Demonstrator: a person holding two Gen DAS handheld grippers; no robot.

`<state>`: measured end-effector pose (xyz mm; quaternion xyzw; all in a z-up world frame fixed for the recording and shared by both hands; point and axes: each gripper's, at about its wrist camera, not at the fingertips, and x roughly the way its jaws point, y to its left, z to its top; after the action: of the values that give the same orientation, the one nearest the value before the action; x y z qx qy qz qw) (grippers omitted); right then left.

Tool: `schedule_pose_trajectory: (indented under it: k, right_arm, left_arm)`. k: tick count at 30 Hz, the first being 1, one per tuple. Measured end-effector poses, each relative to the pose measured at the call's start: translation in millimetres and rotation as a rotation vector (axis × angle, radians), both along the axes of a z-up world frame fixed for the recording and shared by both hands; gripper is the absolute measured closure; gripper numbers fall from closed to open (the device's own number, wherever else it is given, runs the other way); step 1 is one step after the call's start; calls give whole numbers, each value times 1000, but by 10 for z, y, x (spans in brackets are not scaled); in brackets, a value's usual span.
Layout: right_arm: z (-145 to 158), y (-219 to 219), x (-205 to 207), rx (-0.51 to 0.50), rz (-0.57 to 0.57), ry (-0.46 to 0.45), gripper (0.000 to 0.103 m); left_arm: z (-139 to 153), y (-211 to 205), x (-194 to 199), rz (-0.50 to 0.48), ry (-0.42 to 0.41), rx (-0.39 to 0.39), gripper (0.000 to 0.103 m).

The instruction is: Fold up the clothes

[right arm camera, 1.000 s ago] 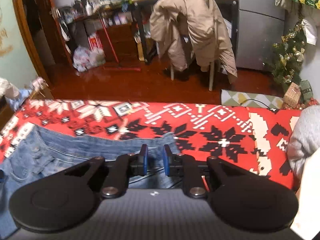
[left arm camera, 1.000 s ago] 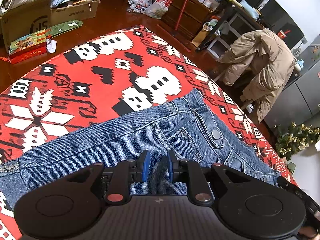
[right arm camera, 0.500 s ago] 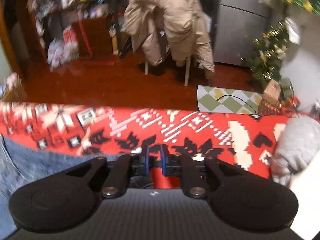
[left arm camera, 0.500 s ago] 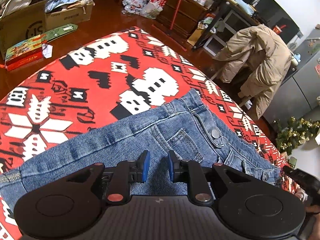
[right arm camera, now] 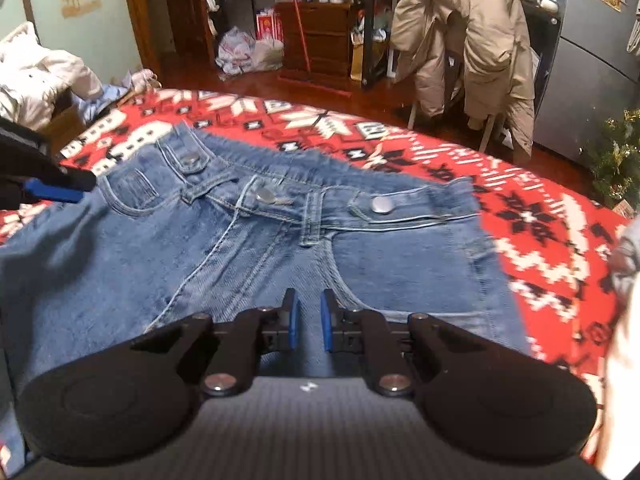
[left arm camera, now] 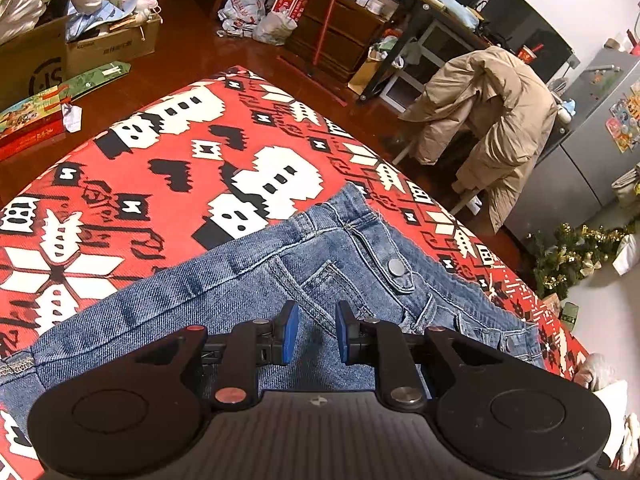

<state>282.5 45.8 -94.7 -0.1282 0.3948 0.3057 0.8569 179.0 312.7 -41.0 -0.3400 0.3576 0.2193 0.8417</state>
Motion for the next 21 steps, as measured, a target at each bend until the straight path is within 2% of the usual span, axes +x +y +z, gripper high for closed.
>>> schedule_pose_trajectory:
  k: [5, 9, 17, 21]
  right_arm:
    - [-62, 126, 215, -5, -43, -7, 89]
    - [-20, 25, 99, 7, -56, -6, 89]
    - [6, -923, -364, -31, -177, 16, 89]
    - [54, -1467, -606, -38, -248, 49, 85]
  left_arm:
    - [-9, 7, 9, -8, -4, -3, 85]
    - [-15, 8, 15, -15, -8, -7, 84]
    - [11, -38, 25, -41, -13, -9, 76]
    - [41, -93, 43, -55, -16, 16, 70]
